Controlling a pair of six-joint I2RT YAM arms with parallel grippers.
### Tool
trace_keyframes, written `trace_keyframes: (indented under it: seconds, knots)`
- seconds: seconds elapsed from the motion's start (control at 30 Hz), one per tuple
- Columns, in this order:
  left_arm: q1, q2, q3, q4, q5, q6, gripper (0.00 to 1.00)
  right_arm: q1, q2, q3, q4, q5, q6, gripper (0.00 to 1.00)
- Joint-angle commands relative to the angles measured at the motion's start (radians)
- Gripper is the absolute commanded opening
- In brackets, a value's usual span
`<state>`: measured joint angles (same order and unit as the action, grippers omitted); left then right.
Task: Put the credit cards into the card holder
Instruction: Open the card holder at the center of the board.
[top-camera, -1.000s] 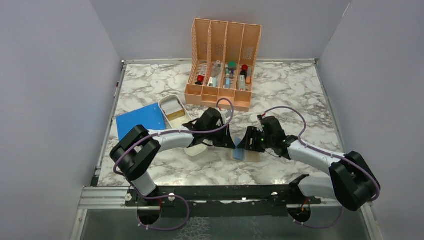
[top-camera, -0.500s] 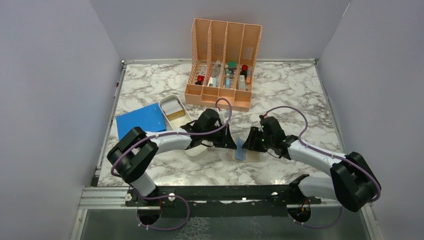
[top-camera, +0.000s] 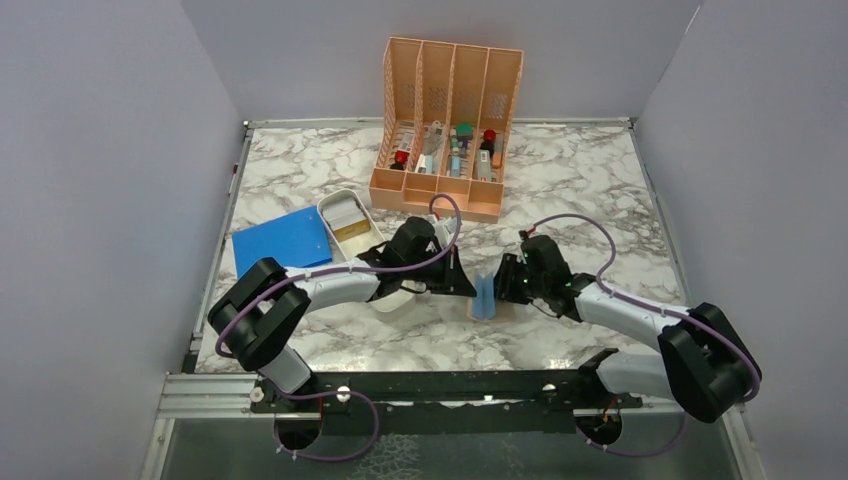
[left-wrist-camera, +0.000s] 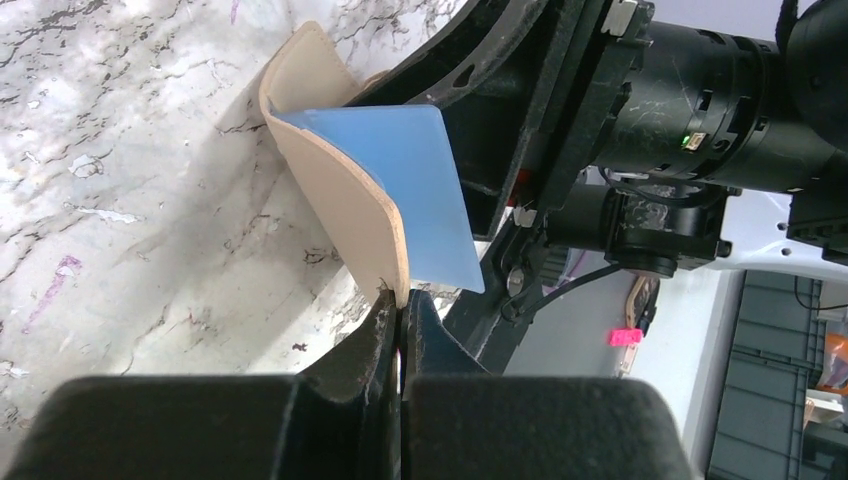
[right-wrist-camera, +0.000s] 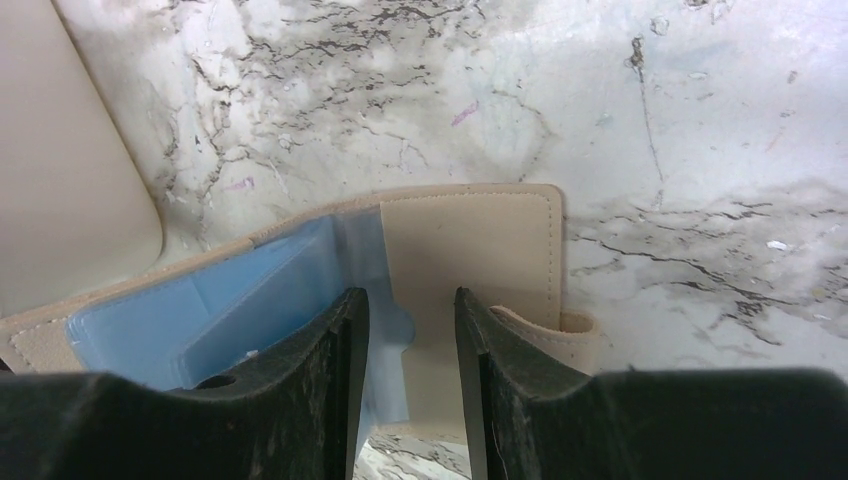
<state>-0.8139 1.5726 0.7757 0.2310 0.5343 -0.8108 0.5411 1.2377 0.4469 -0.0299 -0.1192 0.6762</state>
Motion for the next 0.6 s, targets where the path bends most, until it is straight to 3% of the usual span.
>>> trace_keyframes:
  seconds: [0.0, 0.33, 0.57]
  knots:
    - [-0.004, -0.038, 0.018, -0.02, -0.007, 0.045, 0.0, -0.004, -0.032, 0.007, -0.094, 0.062, -0.012, 0.42]
    - [-0.005, -0.019, 0.04, -0.115, -0.088, 0.109, 0.0, -0.004, -0.217, 0.089, -0.271, 0.082, -0.023, 0.43]
    - [-0.005, -0.003, 0.033, -0.112, -0.096, 0.114, 0.0, -0.004, -0.224, 0.066, -0.197, -0.008, -0.027, 0.44]
